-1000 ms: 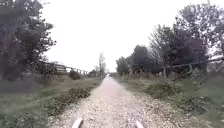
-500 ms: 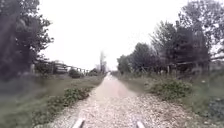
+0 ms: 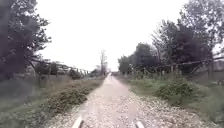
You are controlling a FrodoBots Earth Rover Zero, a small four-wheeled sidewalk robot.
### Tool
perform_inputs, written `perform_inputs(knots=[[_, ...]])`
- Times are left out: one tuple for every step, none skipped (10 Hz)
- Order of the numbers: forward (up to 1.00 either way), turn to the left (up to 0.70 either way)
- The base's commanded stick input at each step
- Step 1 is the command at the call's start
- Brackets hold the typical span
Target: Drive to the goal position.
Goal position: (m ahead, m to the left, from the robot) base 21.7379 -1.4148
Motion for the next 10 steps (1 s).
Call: perform_inputs(knots=[[0.5, 0.0], [0.5, 0.0], [0.5, 0.0], [0.5, 0.0], [0.5, 0.0], [0.5, 0.0], [0.5, 0.0], [0.5, 0.0], [0.5, 0.0], [0.5, 0.0]])
